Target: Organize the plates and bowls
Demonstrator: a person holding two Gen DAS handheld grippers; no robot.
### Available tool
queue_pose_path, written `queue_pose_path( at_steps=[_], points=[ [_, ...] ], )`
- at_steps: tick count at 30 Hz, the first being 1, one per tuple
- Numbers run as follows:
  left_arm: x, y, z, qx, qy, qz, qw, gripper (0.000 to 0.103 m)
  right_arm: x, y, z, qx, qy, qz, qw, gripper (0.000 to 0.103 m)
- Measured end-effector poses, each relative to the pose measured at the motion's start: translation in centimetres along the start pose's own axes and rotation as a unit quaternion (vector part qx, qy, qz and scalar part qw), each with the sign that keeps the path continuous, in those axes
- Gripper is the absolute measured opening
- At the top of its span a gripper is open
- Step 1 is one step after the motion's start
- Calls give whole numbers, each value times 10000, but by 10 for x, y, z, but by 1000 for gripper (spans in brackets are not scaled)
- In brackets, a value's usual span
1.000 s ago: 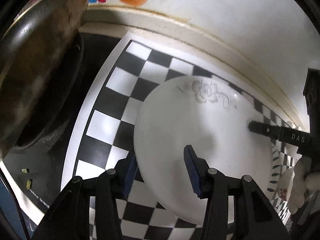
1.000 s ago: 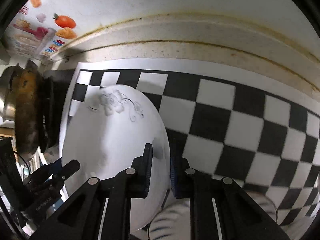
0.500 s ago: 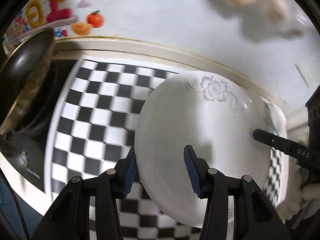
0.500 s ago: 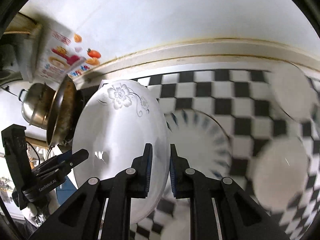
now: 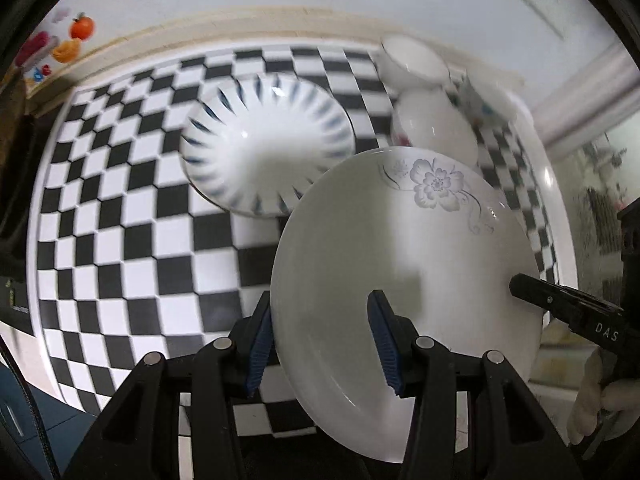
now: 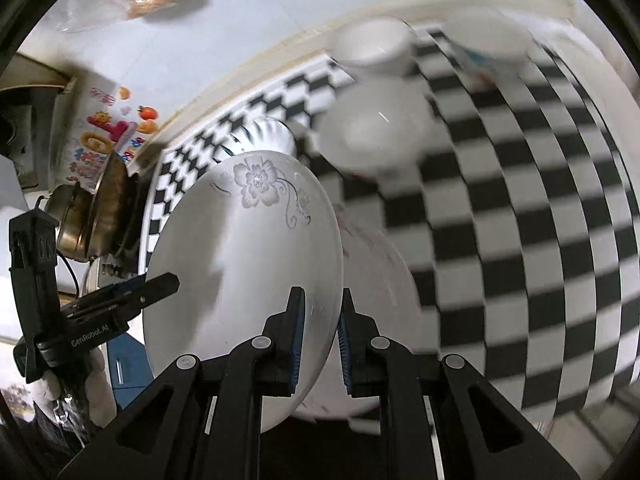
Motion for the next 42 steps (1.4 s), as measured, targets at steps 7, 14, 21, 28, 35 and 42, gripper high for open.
queue_pose_path(
  at_steps=[7, 14, 21, 28, 35, 42],
  points=[
    [-45, -22, 12, -165, 475, -125, 9987, 44, -14, -41, 24, -270, 139, 109, 9995, 18],
    [-60, -31, 16, -296, 642, -360, 9968, 44, -24, -46, 22, -139, 205, 269, 9993, 18],
    [-66, -34, 17, -352, 769, -468, 9953, 44, -28, -46, 16, -39, 298, 365, 9989, 17],
    [-72, -40, 19, -467, 831, -588, 9937, 44, -27, -45, 13, -16, 295, 393, 9988, 17],
    [-68, -44, 20, -515, 846, -696, 9926, 44, -31, -43, 11, 23, 350, 460, 9983, 17],
    [-56, -44, 15, -501, 855, -734, 9924, 44, -41, -51, 14, -222, 555, 340, 9976, 17]
  ],
)
Point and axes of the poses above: each gripper's, at about its wrist camera, not at the fingertips, and x roughly against the way its jaws point, y to its left, z to its underside, the point moved 2 cm from there along -x, roughly the way its jaws point, and after that the axes turned 4 degrees about -z, right-handed, at the moved point
